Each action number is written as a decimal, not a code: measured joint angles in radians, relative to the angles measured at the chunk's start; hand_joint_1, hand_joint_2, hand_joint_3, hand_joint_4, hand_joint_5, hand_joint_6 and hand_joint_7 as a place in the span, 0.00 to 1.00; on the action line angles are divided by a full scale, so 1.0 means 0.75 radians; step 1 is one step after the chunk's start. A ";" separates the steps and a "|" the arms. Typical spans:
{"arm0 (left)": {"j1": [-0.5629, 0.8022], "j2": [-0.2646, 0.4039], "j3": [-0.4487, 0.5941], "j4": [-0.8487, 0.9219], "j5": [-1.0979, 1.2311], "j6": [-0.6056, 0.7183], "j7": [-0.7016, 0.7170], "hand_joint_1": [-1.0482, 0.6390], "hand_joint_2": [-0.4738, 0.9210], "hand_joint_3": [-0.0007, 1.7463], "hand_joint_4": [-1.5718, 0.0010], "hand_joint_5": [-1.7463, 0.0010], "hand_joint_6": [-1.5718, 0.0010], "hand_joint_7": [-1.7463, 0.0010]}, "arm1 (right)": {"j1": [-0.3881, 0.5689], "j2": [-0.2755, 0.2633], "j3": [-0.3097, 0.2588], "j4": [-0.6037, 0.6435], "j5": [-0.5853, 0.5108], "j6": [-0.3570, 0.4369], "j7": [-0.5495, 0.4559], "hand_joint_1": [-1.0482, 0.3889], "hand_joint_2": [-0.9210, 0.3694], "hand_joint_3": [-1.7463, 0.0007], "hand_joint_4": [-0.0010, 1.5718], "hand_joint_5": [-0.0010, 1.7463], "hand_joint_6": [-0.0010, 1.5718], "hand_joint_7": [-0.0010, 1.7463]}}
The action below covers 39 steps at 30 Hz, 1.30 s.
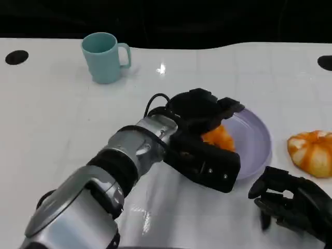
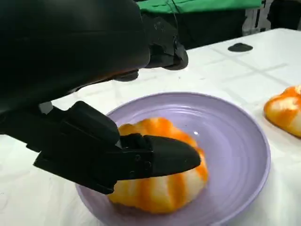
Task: Grasp the bread from the table and place it into the plate.
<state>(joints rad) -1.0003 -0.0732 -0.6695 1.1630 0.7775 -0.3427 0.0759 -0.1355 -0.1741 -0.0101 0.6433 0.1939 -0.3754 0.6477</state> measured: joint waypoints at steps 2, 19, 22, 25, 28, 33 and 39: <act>-0.002 0.012 0.001 -0.012 -0.001 0.000 -0.022 0.05 1.00 0.40 1.00 0.92 1.00 0.89 | 0.001 0.001 0.000 -0.002 0.000 0.002 0.000 0.38 0.00 0.83 0.43 1.00 0.40 0.81; 0.148 0.191 0.085 -0.356 -0.091 -0.061 -0.105 0.11 1.00 0.35 1.00 0.83 1.00 0.86 | -0.008 0.002 -0.006 0.015 0.000 -0.010 0.007 0.37 0.00 0.83 0.42 1.00 0.40 0.81; 0.204 0.228 0.125 -0.440 -0.136 -0.099 -0.106 0.12 1.00 0.35 1.00 0.78 0.99 0.84 | -0.012 0.002 -0.006 0.019 -0.004 -0.012 0.004 0.38 0.00 0.84 0.42 1.00 0.40 0.81; 0.259 0.262 0.165 -0.535 -0.180 -0.136 -0.105 0.13 1.00 0.35 1.00 0.76 0.99 0.83 | -0.015 0.002 -0.006 0.018 -0.005 -0.004 0.001 0.38 0.00 0.84 0.42 1.00 0.40 0.80; 0.308 0.283 0.202 -0.594 -0.218 -0.159 -0.107 0.15 1.00 0.35 1.00 0.65 0.95 0.82 | -0.017 0.002 -0.005 0.017 -0.005 0.000 0.001 0.38 0.00 0.84 0.42 1.00 0.41 0.80; 0.438 0.316 0.296 -0.694 -0.354 -0.233 -0.135 0.17 1.00 0.34 0.97 0.60 0.90 0.81 | -0.019 0.001 -0.007 0.020 -0.004 0.001 0.005 0.38 0.00 0.84 0.42 1.00 0.40 0.80; 0.605 0.321 0.413 -0.762 -0.628 -0.367 -0.253 0.18 1.00 0.34 0.90 0.52 0.82 0.79 | -0.020 -0.001 -0.006 0.030 -0.007 -0.017 0.006 0.39 0.00 0.83 0.41 1.00 0.40 0.81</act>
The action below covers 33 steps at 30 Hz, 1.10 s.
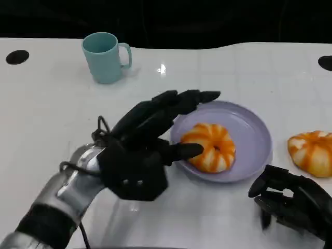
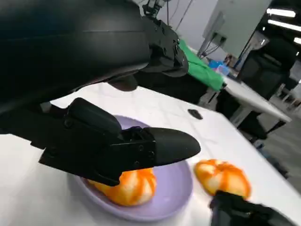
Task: Grasp the bread from the table and place it into the plate.
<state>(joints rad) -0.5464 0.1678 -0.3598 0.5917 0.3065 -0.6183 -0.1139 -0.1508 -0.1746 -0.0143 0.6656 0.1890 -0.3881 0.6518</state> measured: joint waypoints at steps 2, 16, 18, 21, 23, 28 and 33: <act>0.067 -0.012 0.045 -0.017 -0.122 -0.075 -0.036 0.17 1.00 0.33 0.87 0.51 0.79 0.79 | 0.002 -0.001 0.000 -0.002 0.000 -0.003 -0.001 0.39 0.00 0.83 0.41 1.00 0.40 0.81; 0.417 -0.146 0.225 -0.198 -0.683 -0.106 -0.351 0.21 1.00 0.33 0.71 0.20 0.72 0.39 | 0.010 -0.003 0.000 -0.026 0.000 0.032 -0.005 0.37 0.00 0.83 0.41 1.00 0.40 0.80; 0.461 -0.160 0.249 -0.236 -0.732 -0.076 -0.369 0.17 1.00 0.30 0.68 0.08 0.67 0.32 | 0.011 -0.004 0.001 -0.032 0.000 0.041 -0.006 0.37 0.00 0.83 0.41 1.00 0.40 0.80; 0.555 -0.198 0.290 -0.297 -0.846 0.008 -0.409 0.16 1.00 0.26 0.64 0.01 0.63 0.24 | 0.015 -0.004 0.003 -0.033 -0.001 0.029 -0.006 0.37 0.00 0.83 0.41 1.00 0.40 0.80; 0.614 -0.220 0.312 -0.332 -0.913 0.074 -0.429 0.16 1.00 0.25 0.61 0.00 0.63 0.19 | 0.018 -0.005 0.003 -0.033 0.000 0.021 -0.006 0.37 0.00 0.83 0.41 1.00 0.40 0.80; 0.726 -0.232 0.350 -0.456 -1.010 0.252 -0.490 0.18 1.00 0.25 0.55 0.00 0.64 0.11 | 0.018 -0.007 0.003 -0.021 0.001 0.005 0.009 0.36 0.00 0.83 0.42 1.00 0.40 0.81; 0.806 -0.233 0.389 -0.528 -1.121 0.430 -0.570 0.18 1.00 0.24 0.49 0.00 0.60 0.08 | 0.020 -0.007 0.001 -0.019 0.005 0.004 0.026 0.37 0.00 0.83 0.42 1.00 0.41 0.81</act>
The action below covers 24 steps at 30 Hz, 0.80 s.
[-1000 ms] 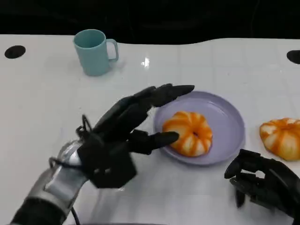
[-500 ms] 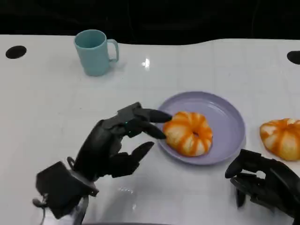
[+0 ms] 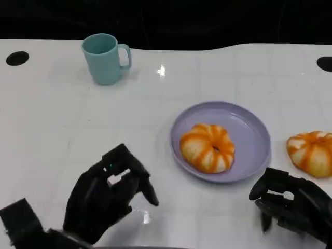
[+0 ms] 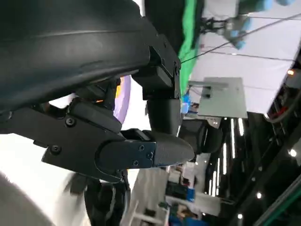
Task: Grasp the bread from the table and place it into the plate.
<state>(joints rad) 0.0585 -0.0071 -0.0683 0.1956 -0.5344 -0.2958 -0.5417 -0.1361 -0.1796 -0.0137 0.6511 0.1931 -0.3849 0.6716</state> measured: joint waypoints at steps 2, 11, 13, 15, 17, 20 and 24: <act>0.024 0.000 0.019 -0.009 -0.017 0.052 -0.018 0.18 1.00 0.24 0.47 0.00 0.59 0.07 | 0.003 0.000 -0.003 -0.001 0.001 0.000 0.003 0.36 0.00 0.83 0.42 1.00 0.41 0.81; 0.081 -0.009 0.052 -0.034 -0.032 0.142 -0.067 0.18 1.00 0.22 0.44 0.00 0.59 0.02 | 0.023 0.000 -0.004 -0.031 0.001 0.030 0.001 0.35 0.00 0.84 0.42 1.00 0.41 0.80; 0.081 -0.010 0.055 -0.033 -0.031 0.151 -0.078 0.18 1.00 0.21 0.44 0.00 0.59 0.02 | 0.022 0.000 -0.004 -0.031 0.001 0.031 0.000 0.35 0.00 0.84 0.42 1.00 0.41 0.81; 0.081 -0.012 0.061 -0.033 -0.031 0.154 -0.083 0.18 1.00 0.21 0.45 0.00 0.60 0.02 | 0.022 0.000 -0.004 -0.030 0.001 0.031 0.000 0.36 0.00 0.84 0.42 1.00 0.41 0.81; 0.080 -0.015 0.065 -0.026 -0.024 0.153 -0.089 0.18 1.00 0.22 0.46 0.00 0.61 0.02 | 0.021 0.000 -0.007 -0.024 0.001 0.026 0.005 0.37 0.00 0.83 0.42 1.00 0.41 0.81; 0.068 -0.017 0.071 -0.001 0.001 0.148 -0.103 0.18 1.00 0.22 0.46 0.00 0.61 0.02 | 0.010 0.000 -0.010 0.001 0.002 0.005 0.014 0.37 0.00 0.83 0.42 1.00 0.41 0.81; 0.051 -0.019 0.085 0.014 0.014 0.146 -0.106 0.17 1.00 0.22 0.45 0.00 0.60 0.02 | -0.002 0.000 -0.011 0.013 0.001 0.000 0.013 0.38 0.00 0.83 0.42 1.00 0.41 0.81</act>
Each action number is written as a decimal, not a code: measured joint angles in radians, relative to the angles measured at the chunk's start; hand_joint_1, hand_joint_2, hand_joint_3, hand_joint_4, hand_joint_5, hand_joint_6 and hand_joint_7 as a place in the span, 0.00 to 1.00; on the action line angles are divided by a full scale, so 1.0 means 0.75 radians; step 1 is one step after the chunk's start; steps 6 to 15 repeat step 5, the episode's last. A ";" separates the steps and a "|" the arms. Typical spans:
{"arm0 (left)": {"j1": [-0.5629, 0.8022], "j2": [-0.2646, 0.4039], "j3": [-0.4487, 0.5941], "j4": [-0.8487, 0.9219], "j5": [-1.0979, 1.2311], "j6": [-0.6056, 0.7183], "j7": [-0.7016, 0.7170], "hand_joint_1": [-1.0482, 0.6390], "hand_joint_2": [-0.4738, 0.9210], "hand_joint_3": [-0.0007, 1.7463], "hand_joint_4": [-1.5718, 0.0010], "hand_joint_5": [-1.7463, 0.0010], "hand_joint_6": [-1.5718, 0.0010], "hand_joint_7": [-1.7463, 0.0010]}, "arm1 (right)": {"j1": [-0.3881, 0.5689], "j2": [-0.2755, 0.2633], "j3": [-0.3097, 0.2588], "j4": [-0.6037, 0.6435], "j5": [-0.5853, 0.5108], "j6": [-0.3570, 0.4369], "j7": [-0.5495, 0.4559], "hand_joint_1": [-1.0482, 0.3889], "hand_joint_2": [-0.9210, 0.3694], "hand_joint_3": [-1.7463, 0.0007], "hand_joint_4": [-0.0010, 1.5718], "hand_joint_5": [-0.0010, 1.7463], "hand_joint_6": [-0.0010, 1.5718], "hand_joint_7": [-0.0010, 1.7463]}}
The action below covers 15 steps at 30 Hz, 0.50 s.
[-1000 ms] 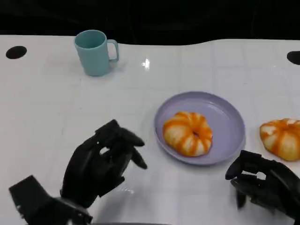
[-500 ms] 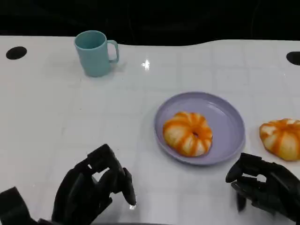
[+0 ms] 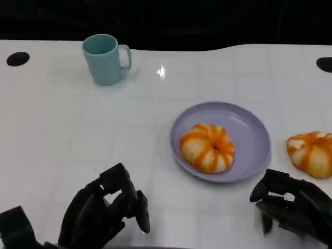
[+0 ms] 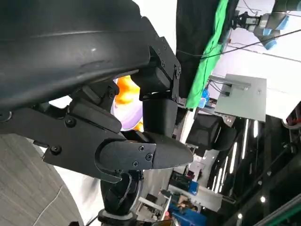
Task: Grasp the bread from the table and place it into the plate.
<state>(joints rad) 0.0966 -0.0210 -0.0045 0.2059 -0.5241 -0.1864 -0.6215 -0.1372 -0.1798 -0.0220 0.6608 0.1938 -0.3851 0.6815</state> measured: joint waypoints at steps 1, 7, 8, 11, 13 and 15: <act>-0.008 -0.001 0.005 0.014 0.003 -0.001 -0.003 0.17 1.00 0.22 0.45 0.00 0.60 0.02 | -0.002 0.000 0.000 0.003 -0.002 -0.003 -0.002 0.38 0.00 0.83 0.42 1.00 0.40 0.81; -0.034 -0.010 0.024 0.040 0.004 -0.002 -0.024 0.16 1.00 0.19 0.45 0.00 0.60 0.02 | -0.007 0.000 0.000 0.010 -0.006 -0.011 -0.014 0.37 0.00 0.83 0.41 1.00 0.40 0.80; -0.034 -0.010 0.024 0.040 0.004 -0.002 -0.024 0.16 1.00 0.19 0.45 0.00 0.60 0.02 | -0.007 0.000 0.000 0.010 -0.006 -0.011 -0.014 0.37 0.00 0.83 0.41 1.00 0.40 0.80; -0.034 -0.010 0.024 0.040 0.004 -0.002 -0.024 0.16 1.00 0.19 0.45 0.00 0.60 0.02 | -0.007 0.000 0.000 0.010 -0.006 -0.011 -0.014 0.37 0.00 0.83 0.41 1.00 0.40 0.80; -0.034 -0.010 0.024 0.040 0.004 -0.002 -0.024 0.16 1.00 0.19 0.45 0.00 0.60 0.02 | -0.007 0.000 0.000 0.010 -0.006 -0.011 -0.014 0.37 0.00 0.83 0.41 1.00 0.40 0.80; -0.034 -0.010 0.024 0.040 0.004 -0.002 -0.024 0.16 1.00 0.19 0.45 0.00 0.60 0.02 | -0.007 0.000 0.000 0.010 -0.006 -0.011 -0.014 0.37 0.00 0.83 0.41 1.00 0.40 0.80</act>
